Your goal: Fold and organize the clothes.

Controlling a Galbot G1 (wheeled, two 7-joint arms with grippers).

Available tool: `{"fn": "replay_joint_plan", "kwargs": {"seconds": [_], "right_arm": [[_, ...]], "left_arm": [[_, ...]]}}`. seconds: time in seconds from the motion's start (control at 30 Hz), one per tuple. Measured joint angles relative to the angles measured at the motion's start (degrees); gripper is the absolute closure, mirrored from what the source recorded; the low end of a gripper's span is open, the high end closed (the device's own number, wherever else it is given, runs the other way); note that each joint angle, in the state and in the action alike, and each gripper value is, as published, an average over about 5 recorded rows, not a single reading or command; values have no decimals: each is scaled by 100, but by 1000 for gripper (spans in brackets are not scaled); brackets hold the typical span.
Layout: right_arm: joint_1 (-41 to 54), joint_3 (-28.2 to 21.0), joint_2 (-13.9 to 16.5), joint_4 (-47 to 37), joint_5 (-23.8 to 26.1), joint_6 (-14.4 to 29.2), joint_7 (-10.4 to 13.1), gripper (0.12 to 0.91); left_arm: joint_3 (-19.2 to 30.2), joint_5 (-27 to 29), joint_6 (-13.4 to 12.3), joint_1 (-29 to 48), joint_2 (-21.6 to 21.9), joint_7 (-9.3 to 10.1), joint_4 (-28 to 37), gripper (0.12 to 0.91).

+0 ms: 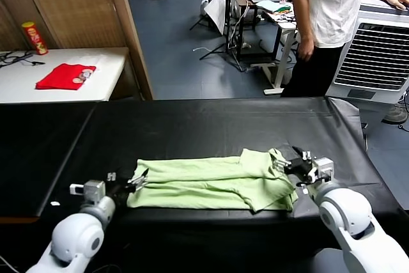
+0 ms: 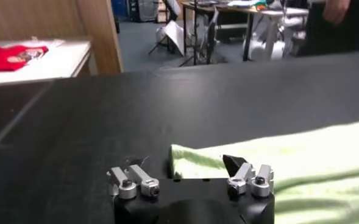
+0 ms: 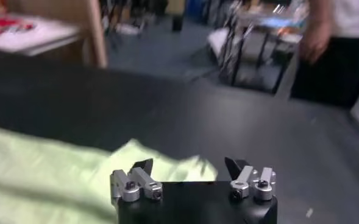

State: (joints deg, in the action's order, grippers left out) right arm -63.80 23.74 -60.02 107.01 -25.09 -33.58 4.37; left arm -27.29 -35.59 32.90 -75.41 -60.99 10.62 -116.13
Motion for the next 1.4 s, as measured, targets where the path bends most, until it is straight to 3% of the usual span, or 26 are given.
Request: {"fn": "replay_joint_plan", "kwargs": {"seconds": [0.3,0.47,0.7,0.83,0.9,0.97,1.17,1.27,1.4], "right_arm": [[284,-80,-451,-740,72,86,-25,252],[313,-71,-575,-888,81,165,-32,421],[288,-74,-751,-956,181,305,-12,575],[222,-95,-908,-1031,383,549,133,756],[188,-102,-994,-1074,482,708,204,830],[159,-101,-1074,-1115,530,837,223,851],[63,-35,-1157,-1064,523,956,-52,799],[-14,24,-1092,-919,513,939,-205,661],[-140,111,-930,-599,435,903,-287,427]], "left_arm": [[191,-47,-14,483,-321,-19,544,232],[198,-78,-38,537,-373,-46,790,279],[188,-26,-122,563,-438,-79,980,637],[195,240,-273,595,-511,-74,1079,843],[198,434,-399,609,-553,-64,1133,875],[197,668,-518,616,-588,-56,1181,880],[157,1024,-622,584,-608,-80,1191,885],[117,1069,-644,563,-581,-120,1129,858],[45,1051,-664,529,-510,-127,1037,684]]}}
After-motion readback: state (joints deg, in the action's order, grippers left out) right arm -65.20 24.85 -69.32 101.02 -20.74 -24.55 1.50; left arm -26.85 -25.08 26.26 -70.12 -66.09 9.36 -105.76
